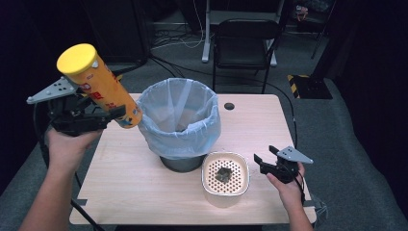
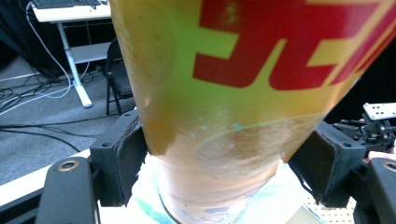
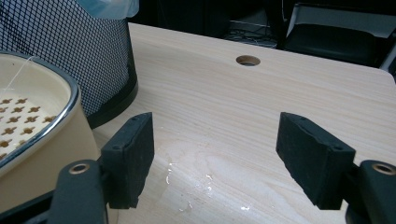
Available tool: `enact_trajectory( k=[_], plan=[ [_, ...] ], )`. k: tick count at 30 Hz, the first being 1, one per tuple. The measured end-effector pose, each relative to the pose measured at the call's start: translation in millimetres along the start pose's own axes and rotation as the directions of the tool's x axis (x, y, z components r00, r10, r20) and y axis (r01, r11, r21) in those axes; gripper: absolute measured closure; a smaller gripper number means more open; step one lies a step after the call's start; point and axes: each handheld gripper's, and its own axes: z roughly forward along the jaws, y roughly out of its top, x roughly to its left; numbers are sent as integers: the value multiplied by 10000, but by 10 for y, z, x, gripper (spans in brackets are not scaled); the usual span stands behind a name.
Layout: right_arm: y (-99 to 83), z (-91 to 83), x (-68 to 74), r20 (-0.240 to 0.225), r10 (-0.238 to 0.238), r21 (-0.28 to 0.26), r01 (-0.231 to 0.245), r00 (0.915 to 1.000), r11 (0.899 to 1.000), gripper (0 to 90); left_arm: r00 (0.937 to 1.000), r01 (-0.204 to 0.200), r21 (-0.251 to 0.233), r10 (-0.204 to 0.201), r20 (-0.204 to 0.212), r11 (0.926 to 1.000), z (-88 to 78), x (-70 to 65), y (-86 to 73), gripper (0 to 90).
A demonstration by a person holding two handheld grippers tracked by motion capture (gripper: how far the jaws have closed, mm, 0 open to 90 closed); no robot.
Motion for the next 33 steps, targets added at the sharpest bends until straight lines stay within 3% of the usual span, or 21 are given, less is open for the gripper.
enact_trajectory(
  k=[16, 24, 33],
  plan=[
    [9, -10, 1, 8, 66, -103, -66, 10000, 9999, 275, 9985, -92, 99, 86, 535, 9999, 431, -93, 137, 240],
    [0, -7, -3, 42, 65, -49, -65, 10000, 10000, 277, 9968, 86, 213, -103, 790, 9997, 662, -89, 130, 240],
    [-12, 10, 2, -29, 47, 10, -47, 10000, 10000, 278, 9946, 116, 747, -193, 1024, 9971, 949, -136, 76, 239]
  ],
)
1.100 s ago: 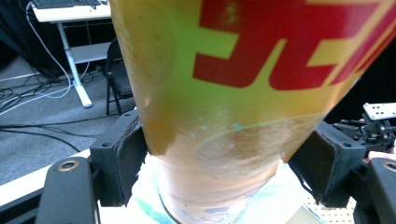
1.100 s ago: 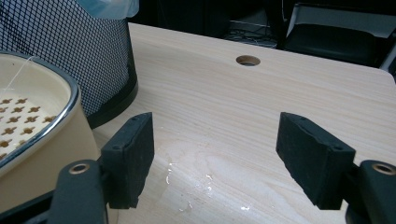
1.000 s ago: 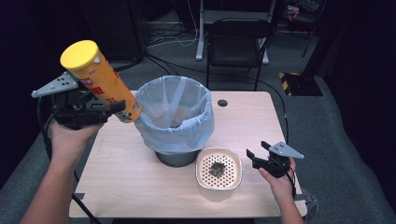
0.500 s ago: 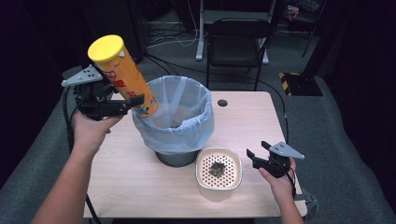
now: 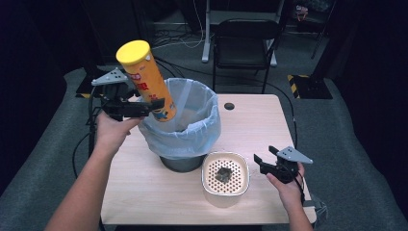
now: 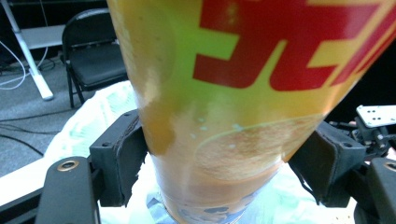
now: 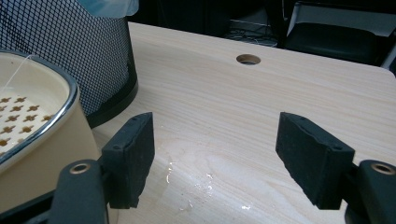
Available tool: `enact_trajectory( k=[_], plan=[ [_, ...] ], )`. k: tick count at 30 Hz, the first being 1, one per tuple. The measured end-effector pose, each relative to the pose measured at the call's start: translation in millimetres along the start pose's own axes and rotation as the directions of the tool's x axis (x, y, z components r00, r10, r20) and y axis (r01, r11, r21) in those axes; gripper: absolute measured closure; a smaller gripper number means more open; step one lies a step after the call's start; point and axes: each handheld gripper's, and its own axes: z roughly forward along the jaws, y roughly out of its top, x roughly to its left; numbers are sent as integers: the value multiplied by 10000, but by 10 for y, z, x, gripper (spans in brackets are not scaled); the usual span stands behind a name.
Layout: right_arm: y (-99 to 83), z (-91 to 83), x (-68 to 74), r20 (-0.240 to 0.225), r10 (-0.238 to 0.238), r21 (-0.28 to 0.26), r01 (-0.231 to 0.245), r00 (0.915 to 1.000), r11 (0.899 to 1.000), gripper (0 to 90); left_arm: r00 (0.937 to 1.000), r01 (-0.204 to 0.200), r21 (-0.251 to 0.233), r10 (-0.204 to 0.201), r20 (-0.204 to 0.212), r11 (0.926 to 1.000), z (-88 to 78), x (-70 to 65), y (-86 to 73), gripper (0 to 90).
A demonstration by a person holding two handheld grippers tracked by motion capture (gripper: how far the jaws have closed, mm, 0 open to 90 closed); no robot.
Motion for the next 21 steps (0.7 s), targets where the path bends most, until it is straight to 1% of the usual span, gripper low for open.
enact_trajectory(
  k=[2, 3, 8, 10, 11, 14, 15, 18, 20, 21],
  plan=[
    [2, 1, 2, -26, -28, -19, 28, 10000, 10000, 278, 10000, 0, 210, -1, 46, 9998, 70, -9, -12, 239],
    [2, 2, -1, -30, -43, -29, 43, 10000, 10000, 278, 10000, -4, 389, 1, 77, 9992, 123, -16, -23, 239],
    [-3, 6, 0, -5, -1, 24, 1, 10000, 10000, 278, 10000, -36, 589, 33, 41, 9983, 199, -24, -31, 238],
    [-3, 1, 0, -40, -78, 39, 78, 10000, 10000, 278, 9999, -35, 679, 28, 111, 9977, 230, -24, -31, 238],
    [-2, 2, 6, -33, -29, 24, 29, 10000, 10000, 278, 9999, -29, 781, 16, 165, 9969, 240, -23, -27, 238],
    [-4, 8, 5, -81, -36, 25, 36, 10000, 10000, 277, 9996, 46, 868, -69, 259, 9962, 289, -18, -27, 238],
    [-6, 11, 1, -94, -79, 38, 79, 9999, 10000, 278, 9995, 104, 937, -132, 292, 9955, 309, -20, -30, 237],
    [-7, 12, 5, -102, -75, 59, 75, 9999, 10000, 278, 9998, 37, 1227, -58, 169, 9924, 357, -11, -35, 237],
    [-7, 11, 6, -95, -64, 54, 64, 9999, 10000, 278, 9997, 68, 1412, -99, 212, 9900, 380, 5, -40, 237],
    [-8, 12, 2, -104, -85, 38, 85, 9999, 10000, 278, 9996, 147, 1562, -184, 225, 9876, 387, 11, -45, 237]
  ],
)
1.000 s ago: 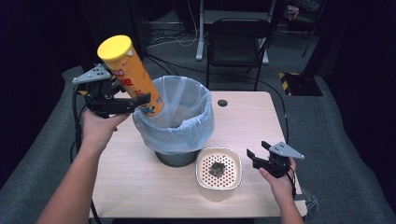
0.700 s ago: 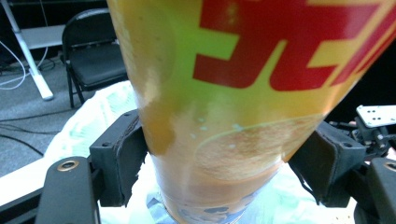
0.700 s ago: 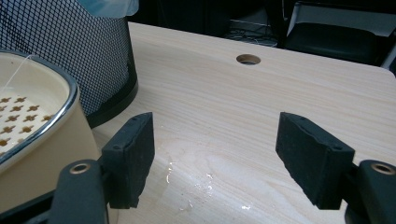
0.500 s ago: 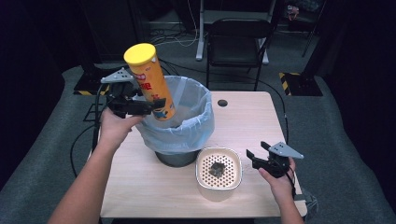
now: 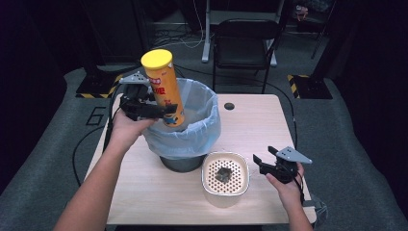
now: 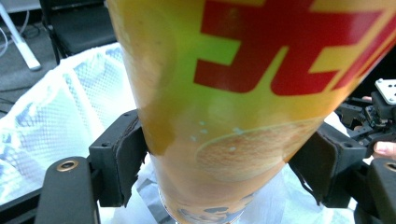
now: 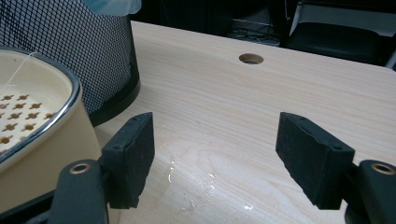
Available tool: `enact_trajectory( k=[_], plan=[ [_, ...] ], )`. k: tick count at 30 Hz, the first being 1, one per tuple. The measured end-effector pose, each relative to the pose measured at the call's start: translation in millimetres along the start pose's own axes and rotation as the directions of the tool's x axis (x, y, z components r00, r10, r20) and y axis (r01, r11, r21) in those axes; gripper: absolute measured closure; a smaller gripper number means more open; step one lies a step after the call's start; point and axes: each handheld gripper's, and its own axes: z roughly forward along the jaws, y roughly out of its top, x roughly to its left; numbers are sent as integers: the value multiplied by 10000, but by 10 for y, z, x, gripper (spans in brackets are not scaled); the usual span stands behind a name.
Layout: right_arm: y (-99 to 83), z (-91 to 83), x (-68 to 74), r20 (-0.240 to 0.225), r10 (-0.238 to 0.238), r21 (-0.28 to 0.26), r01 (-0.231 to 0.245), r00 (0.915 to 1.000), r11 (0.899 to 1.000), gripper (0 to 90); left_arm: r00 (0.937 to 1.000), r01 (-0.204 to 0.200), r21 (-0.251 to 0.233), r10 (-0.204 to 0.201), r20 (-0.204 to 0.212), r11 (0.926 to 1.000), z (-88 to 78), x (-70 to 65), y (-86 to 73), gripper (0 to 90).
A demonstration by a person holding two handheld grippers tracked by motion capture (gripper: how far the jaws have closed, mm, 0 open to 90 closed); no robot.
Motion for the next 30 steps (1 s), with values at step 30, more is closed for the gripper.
enact_trajectory(
  k=[30],
  plan=[
    [0, 1, 3, 2, 46, 10, -46, 10000, 10000, 280, 9945, 871, -1036, -926, -497, 9908, -438, 223, -250, 136]
  ],
)
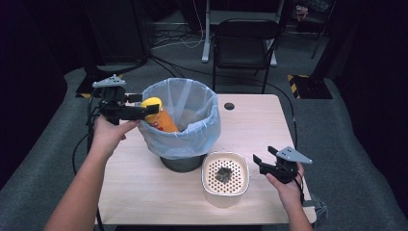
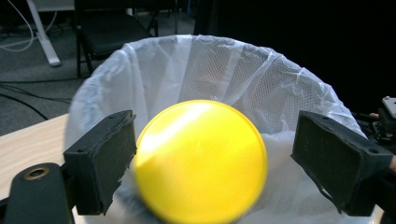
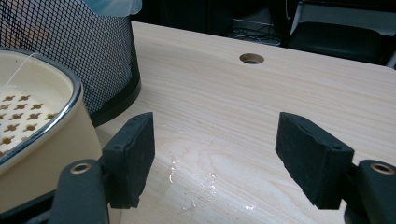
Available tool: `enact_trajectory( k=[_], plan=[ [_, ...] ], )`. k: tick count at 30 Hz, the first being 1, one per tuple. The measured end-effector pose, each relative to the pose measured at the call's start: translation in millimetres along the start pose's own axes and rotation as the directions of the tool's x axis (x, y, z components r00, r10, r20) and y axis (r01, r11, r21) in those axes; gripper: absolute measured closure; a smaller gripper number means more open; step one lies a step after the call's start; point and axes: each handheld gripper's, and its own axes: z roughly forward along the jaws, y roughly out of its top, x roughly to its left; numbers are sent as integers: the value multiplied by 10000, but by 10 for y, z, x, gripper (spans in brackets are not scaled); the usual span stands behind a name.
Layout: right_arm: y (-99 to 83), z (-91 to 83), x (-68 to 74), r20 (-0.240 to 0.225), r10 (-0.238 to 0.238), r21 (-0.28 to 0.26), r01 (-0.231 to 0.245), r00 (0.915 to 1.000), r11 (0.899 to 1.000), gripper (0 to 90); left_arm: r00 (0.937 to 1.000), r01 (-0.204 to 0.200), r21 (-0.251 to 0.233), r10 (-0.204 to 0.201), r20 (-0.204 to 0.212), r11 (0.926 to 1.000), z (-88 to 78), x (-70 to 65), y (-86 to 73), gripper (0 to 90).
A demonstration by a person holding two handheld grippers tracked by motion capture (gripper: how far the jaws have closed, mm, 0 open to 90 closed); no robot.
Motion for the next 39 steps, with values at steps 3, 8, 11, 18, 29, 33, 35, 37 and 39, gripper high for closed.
enact_trajectory(
  k=[3, 8, 11, 18, 29, 33, 35, 37, 39],
  plan=[
    [4, 3, 7, 14, -33, -36, 33, 10000, 10000, 280, 10000, -35, -150, 35, 14, 9999, -118, 10, -27, 143],
    [3, 0, 10, 36, 6, -15, -6, 10000, 10000, 280, 9999, 1, -164, -3, -105, 9999, -291, 18, -48, 171],
    [2, -2, 9, 42, -1, -12, 1, 10000, 10000, 281, 9999, -88, -243, 84, -148, 9997, -389, 18, -74, 185],
    [2, -4, 11, 28, -22, -25, 22, 10000, 10000, 291, 9998, -52, -163, 49, -184, 9999, -529, 65, -235, 220],
    [3, -14, 2, 38, 1, -37, -1, 10000, 10000, 293, 9978, -331, -336, 311, -578, 9989, -674, 152, -606, 230],
    [-5, -10, -11, 30, 23, -34, -23, 10000, 10000, 293, 9968, -263, -414, 231, -759, 9988, -704, 233, -790, 229],
    [-6, -11, -11, 45, 23, -29, -23, 10000, 10000, 293, 9971, -88, -414, 56, -763, 9991, -711, 269, -862, 229],
    [-4, -12, -9, 29, 84, -58, -84, 10000, 9999, 293, 9965, -4, -488, -36, -834, 9988, -706, 313, -949, 228],
    [-5, -11, -11, 48, 45, -43, -44, 10000, 10000, 293, 9955, 65, -531, -115, -946, 9986, -696, 338, -1012, 223]
  ],
)
